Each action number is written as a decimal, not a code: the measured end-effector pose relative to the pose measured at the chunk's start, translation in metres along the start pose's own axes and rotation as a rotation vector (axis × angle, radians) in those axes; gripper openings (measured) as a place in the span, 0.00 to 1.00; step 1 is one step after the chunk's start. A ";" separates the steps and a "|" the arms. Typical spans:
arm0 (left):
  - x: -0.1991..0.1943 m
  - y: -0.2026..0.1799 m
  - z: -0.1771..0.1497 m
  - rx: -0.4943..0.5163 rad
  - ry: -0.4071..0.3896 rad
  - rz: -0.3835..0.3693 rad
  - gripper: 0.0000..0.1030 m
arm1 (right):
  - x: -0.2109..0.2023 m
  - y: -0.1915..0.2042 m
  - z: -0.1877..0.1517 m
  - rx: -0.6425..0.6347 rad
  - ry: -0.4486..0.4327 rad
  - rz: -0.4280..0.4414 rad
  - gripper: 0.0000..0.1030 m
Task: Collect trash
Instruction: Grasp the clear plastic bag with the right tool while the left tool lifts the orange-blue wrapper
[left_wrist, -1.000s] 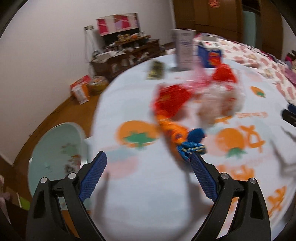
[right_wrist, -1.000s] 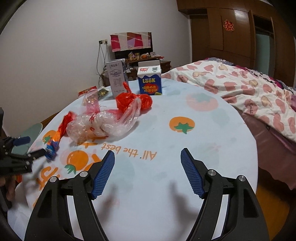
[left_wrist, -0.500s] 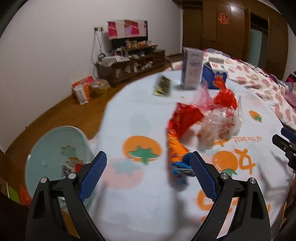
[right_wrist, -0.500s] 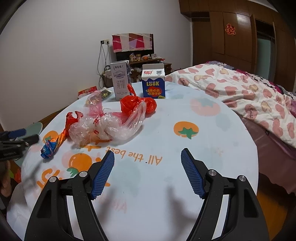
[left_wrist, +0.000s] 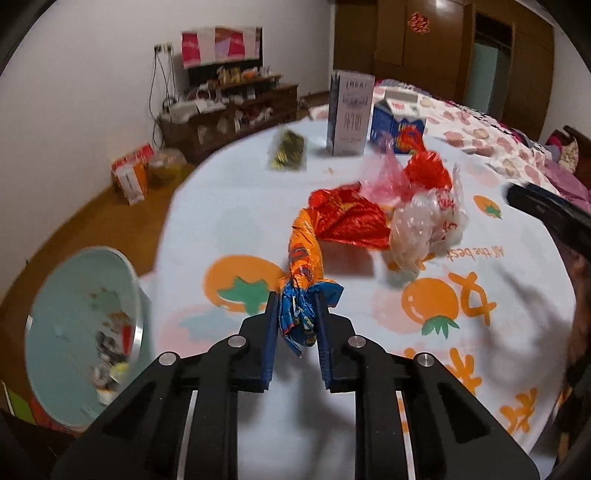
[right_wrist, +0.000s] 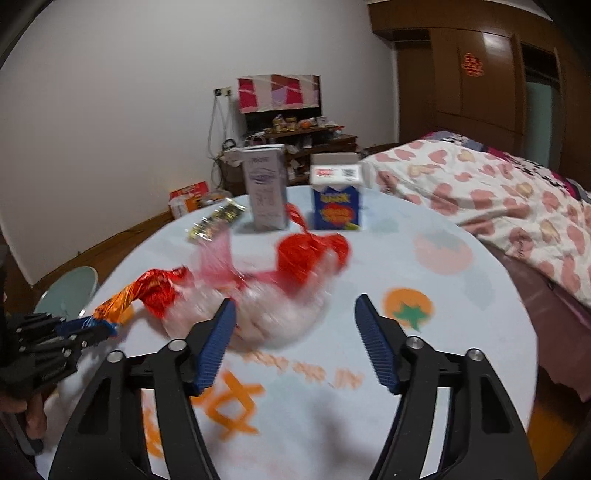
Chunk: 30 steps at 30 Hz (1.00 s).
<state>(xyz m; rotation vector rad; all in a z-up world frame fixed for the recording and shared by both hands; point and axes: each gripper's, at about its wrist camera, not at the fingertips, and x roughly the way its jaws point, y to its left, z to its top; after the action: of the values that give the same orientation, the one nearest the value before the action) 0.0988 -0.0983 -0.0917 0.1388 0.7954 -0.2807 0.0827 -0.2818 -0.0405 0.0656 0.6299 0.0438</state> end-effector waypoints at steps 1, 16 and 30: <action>-0.006 0.004 0.000 0.002 -0.015 0.007 0.18 | 0.007 0.006 0.004 -0.014 0.015 0.003 0.63; -0.049 0.062 -0.008 -0.037 -0.098 0.071 0.18 | 0.039 0.038 0.001 -0.070 0.145 0.090 0.18; -0.075 0.112 -0.019 -0.138 -0.158 0.180 0.18 | 0.027 0.112 0.019 -0.151 0.023 0.170 0.18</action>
<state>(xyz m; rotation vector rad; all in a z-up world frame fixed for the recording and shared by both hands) 0.0692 0.0273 -0.0486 0.0566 0.6388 -0.0647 0.1133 -0.1692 -0.0326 -0.0277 0.6412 0.2565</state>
